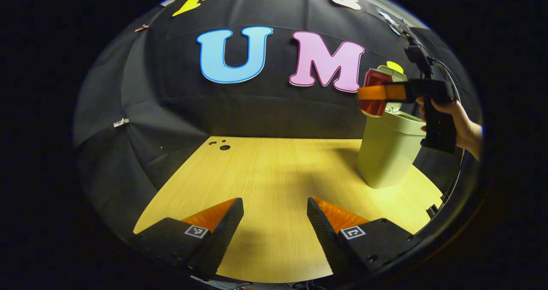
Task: Press the lid of the desktop garbage bin to open it, pick up the crumpled paper on the desktop and throw it into the bin, then pick up the pop can on the desktop and drop it into the bin, and finally close the garbage bin lid.
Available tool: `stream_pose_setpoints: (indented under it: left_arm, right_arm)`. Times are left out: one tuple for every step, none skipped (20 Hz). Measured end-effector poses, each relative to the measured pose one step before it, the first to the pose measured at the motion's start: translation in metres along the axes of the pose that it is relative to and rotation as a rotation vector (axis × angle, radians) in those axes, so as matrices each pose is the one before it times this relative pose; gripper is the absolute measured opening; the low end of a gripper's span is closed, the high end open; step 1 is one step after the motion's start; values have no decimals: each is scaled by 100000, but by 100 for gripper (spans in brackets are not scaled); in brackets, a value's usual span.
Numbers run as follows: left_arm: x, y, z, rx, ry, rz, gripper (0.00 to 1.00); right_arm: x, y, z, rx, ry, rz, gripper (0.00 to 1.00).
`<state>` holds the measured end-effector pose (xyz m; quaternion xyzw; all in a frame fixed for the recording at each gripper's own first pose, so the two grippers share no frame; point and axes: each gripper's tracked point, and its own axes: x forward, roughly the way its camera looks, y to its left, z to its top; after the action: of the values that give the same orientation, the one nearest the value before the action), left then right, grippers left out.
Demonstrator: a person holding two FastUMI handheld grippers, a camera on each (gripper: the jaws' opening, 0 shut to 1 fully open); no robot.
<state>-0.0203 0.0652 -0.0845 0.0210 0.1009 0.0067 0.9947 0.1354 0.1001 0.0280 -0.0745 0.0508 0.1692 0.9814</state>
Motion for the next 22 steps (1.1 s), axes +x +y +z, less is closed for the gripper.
stream_pose_setpoints:
  left_arm:
    - [-198,-133,292,787,-569,-370,96]
    - [77,-182,261,519,-536,-278,96]
    - [60,-217,278,255,-226,-268,96]
    - [65,-341,229,29,-402,-385,96]
    - [134,-416,345,-109,-314,-487,96]
    - [107,-458,218,-165,-227,-692,96]
    - [208,-422,249,-69,31,-685,96]
    - [325,-403,136,130,108,-581,96]
    - [445,-388,203,377,-6,-341,96]
    - [331,-354,238,543,-162,-1,96]
    - [371,-226,241,501,-209,530,96]
    - [385,-290,174,107,-284,894,96]
    - [360,-306,317,-639,-319,1168,96]
    - [401,-313,79,-1331,-195,1031,96]
    - [358,-397,96,-1653,184,1080,96]
    - [349,-383,-69,-1703,745,1142,96]
    - [264,-495,68,-1717,378,737,96]
    - [343,-652,115,-1528,311,355,96]
    - [377,-600,177,-982,281,420,96]
    - [62,-398,-72,-262,54,647,96]
    - [68,-307,-26,199,344,820,96]
    - [92,-201,-90,225,243,896,96]
  right_arm:
    - [-505,-1147,868,-600,-1544,-1715,83]
    - [-551,-1211,994,-431,-1876,-1739,83]
    - [-460,-977,822,-42,-1502,-1444,83]
    - [-526,-1027,536,99,-820,-1461,83]
    - [-331,-1062,460,166,-417,-1639,83]
    - [-286,-1080,328,596,-588,-1592,83]
    - [-104,-1100,174,762,40,-1408,83]
    - [-11,-1256,23,407,76,-1678,83]
    - [24,-1199,-72,88,-74,-1533,83]
    - [119,-1056,-225,107,205,-1043,83]
    - [165,-891,-264,344,436,-562,83]
    - [273,-879,-323,427,452,-305,83]
    - [288,-763,-288,378,424,-88,83]
    - [429,-744,-219,205,84,2,83]
    - [436,-726,-283,-74,179,-125,83]
    - [355,-673,-318,-128,314,65,83]
    - [389,-671,-220,-137,91,-107,83]
    - [422,-654,-395,35,166,-319,83]
    - [360,-579,-411,325,387,-226,83]
    - [227,-431,-482,560,739,190,83]
    - [339,-285,-475,469,776,476,83]
    - [403,-307,-657,33,931,497,83]
